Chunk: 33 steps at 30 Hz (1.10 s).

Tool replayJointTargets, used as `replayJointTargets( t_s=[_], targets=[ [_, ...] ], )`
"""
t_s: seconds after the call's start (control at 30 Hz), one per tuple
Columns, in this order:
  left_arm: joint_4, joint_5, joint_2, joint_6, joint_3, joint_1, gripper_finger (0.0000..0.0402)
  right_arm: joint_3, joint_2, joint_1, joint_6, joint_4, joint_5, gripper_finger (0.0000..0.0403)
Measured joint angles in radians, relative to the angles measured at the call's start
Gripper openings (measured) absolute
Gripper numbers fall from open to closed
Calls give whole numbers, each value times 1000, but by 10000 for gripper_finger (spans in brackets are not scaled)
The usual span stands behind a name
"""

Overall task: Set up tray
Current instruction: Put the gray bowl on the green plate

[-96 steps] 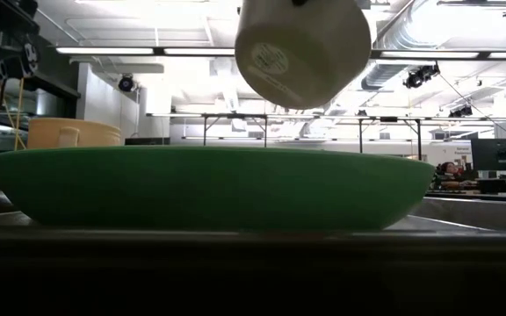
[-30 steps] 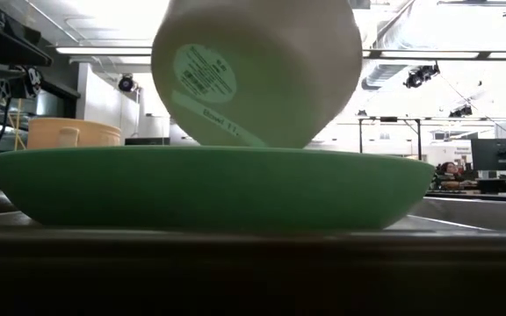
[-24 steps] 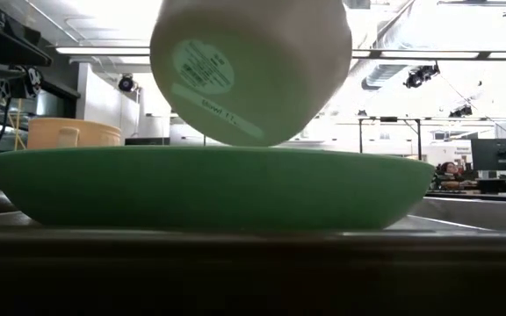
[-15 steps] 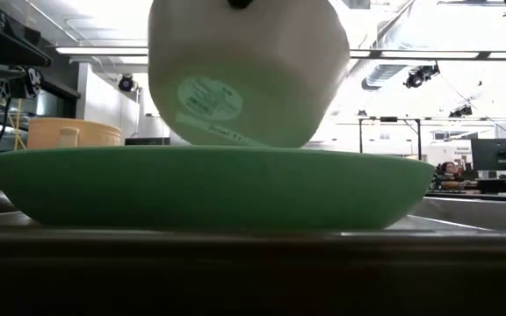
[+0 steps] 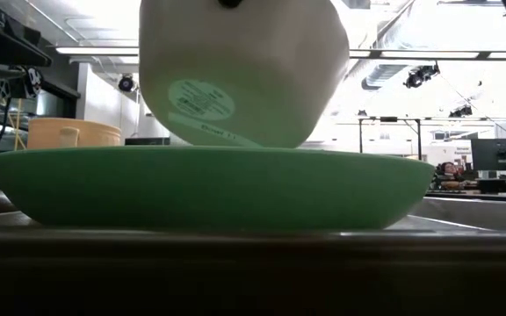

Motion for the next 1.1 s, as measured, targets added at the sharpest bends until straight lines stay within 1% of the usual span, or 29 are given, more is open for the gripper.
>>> replayJointTargets(
  t_s=[0.4,0.7,1.0,1.1],
  targets=[
    [0,-10,0,3,0,0,79,0,-1,22,-11,3,40,0],
    [0,-10,0,2,0,0,79,0,35,22,-50,-7,40,0],
    [1,-10,0,2,0,0,79,0,54,22,-51,-6,56,0],
    [1,-10,0,2,0,0,79,0,57,22,-49,2,47,0]
  ],
)
